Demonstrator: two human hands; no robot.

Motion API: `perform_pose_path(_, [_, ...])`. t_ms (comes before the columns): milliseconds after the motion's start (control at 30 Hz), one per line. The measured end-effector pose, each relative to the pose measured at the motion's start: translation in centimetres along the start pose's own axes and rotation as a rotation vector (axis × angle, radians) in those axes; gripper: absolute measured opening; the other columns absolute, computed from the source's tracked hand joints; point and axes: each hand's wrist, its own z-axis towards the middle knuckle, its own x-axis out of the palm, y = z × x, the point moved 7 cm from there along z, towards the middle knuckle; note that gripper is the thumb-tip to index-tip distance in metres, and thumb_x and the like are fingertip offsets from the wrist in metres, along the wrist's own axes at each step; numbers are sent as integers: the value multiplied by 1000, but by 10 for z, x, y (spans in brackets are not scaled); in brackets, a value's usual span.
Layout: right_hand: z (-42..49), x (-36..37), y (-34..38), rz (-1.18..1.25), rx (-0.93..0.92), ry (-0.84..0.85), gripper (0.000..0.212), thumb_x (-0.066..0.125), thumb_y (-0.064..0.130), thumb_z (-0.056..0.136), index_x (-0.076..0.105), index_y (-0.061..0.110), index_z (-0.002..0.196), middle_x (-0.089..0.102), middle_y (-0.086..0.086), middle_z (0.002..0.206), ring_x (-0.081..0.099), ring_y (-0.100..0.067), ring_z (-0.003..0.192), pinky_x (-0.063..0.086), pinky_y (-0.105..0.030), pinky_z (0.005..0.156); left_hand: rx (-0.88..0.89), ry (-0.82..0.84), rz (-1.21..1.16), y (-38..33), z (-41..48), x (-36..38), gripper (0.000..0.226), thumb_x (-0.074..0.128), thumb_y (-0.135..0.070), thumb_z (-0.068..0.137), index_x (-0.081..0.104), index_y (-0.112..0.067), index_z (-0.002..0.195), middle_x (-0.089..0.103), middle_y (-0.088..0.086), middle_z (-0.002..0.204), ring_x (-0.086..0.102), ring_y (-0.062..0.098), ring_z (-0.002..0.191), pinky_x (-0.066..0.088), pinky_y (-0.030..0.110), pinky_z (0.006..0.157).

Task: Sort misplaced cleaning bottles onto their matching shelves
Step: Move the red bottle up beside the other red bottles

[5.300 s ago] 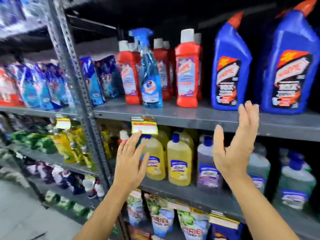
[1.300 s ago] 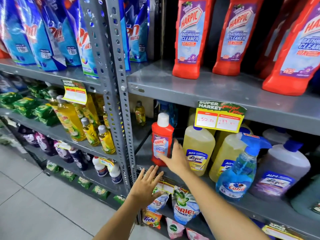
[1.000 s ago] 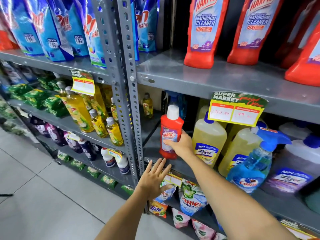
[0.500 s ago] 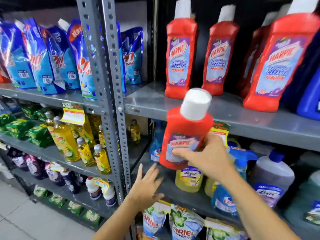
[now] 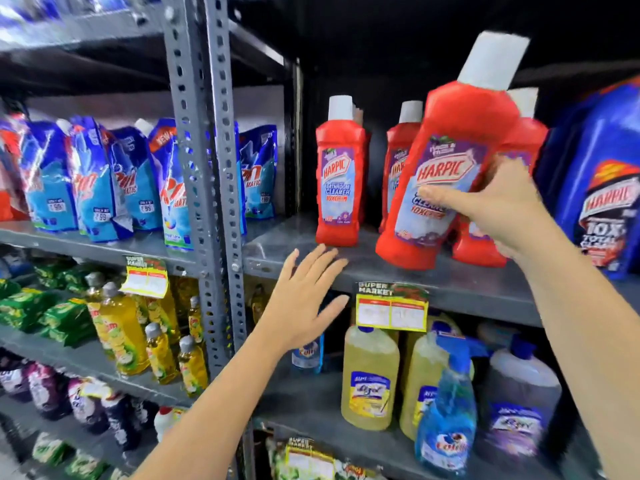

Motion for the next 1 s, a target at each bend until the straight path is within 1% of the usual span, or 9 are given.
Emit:
perform_pose_path(100, [20,7,-25,-68,93,64,28,88,16,69,71,24,90,75,7,94,71,1,80,54,-16,60,-15,-27,-23,3,-2,4,54,33,-42,98,39,-17,146,42,3,151,29,20,143,14,47,118])
perform_pose_path(267, [38,18,-50,-120,183,180,23,84,26,74,68,28,91,77,13,86,73,-5,79,58,-27,54,-24,-56,-31,4,-1,6,51,37,-38,97,41,-18,143,46,0,145,36,19,137,19,46,115])
perform_pose_path(400, [37,26,-58,-62,220,183,31,83,30,75,63,34,99,75,20,88,72,0,78,56,-24,53,-30,-69,-29,3,-1,6,51,38,-40,96,43,-18,142,47,0,143,37,20,136,19,45,115])
perform_pose_path(500, [23,29,-72,-53,214,241,74,92,28,53,53,35,115,74,23,96,70,5,87,56,-16,68,-31,-73,-32,2,-1,5,52,38,-41,96,43,-18,142,47,0,143,37,20,135,19,45,115])
perform_pose_path(600, [5,33,-93,-192,235,323,116,98,30,35,43,29,137,68,14,120,64,-6,111,50,-30,97,-23,-80,-30,2,-1,6,52,40,-41,95,43,-18,141,47,0,143,37,20,134,19,43,115])
perform_pose_path(667, [1,33,-105,-205,269,319,110,96,39,29,49,36,128,68,20,115,64,-1,107,49,-29,95,-24,-90,-33,2,-1,6,51,40,-41,95,43,-18,141,47,0,142,38,20,134,19,43,115])
perform_pose_path(767, [8,32,-111,-243,271,279,90,93,47,24,55,42,106,70,33,93,65,12,91,48,-17,80,-30,-117,-45,1,0,5,52,41,-42,94,45,-17,139,49,1,140,39,21,133,17,42,115])
perform_pose_path(867, [19,33,-121,-291,275,234,91,97,36,37,55,34,118,69,17,110,64,-6,101,49,-26,90,-32,-124,-49,1,-1,5,52,42,-43,94,45,-18,139,50,1,140,40,21,132,16,41,115])
perform_pose_path(1000, [34,34,-133,-331,263,189,94,96,28,50,52,23,132,63,10,117,58,-9,104,44,-17,81,-20,-118,-47,0,0,5,54,44,-44,93,45,-17,139,49,2,140,40,22,133,16,41,114])
